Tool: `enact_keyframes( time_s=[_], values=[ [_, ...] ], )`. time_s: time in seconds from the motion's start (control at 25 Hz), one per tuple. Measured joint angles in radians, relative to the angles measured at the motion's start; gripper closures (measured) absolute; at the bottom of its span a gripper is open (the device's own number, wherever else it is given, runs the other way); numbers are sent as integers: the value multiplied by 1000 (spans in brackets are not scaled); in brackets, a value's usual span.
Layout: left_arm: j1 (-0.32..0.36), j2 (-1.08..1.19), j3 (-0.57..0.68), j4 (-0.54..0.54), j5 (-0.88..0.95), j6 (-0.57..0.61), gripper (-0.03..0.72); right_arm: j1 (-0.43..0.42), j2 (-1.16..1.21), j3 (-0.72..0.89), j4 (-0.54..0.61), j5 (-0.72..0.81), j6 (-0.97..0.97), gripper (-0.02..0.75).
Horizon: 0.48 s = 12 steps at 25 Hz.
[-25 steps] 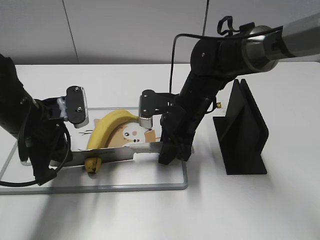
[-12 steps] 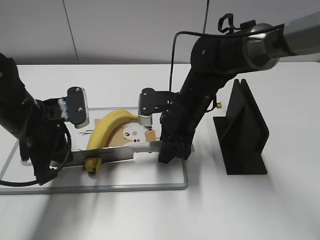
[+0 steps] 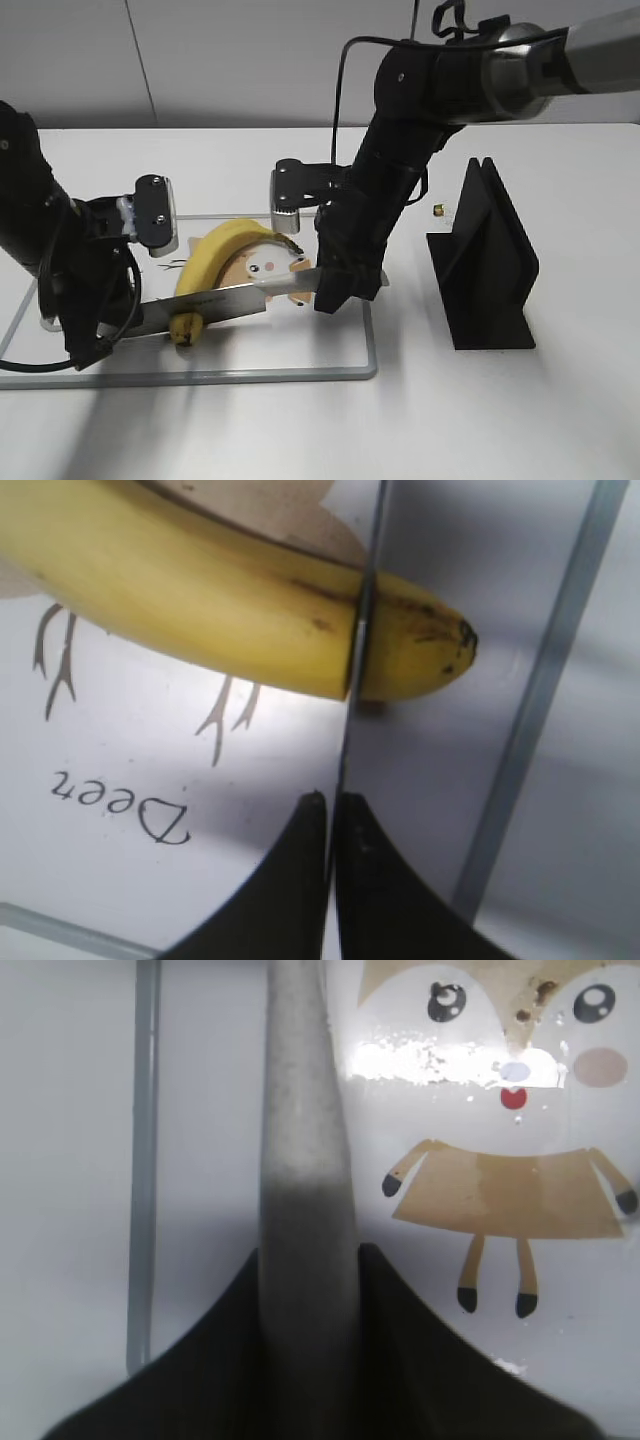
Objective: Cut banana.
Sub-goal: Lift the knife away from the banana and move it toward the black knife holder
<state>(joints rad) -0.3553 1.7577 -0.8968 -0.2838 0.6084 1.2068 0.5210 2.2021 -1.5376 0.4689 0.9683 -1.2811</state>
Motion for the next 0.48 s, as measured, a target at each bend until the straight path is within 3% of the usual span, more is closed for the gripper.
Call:
enact_keyframes(
  time_s=[0.48],
  values=[
    [1,-127,-45,40,158,-10,696,0,-66,-43,20,95,4,566]
  ],
)
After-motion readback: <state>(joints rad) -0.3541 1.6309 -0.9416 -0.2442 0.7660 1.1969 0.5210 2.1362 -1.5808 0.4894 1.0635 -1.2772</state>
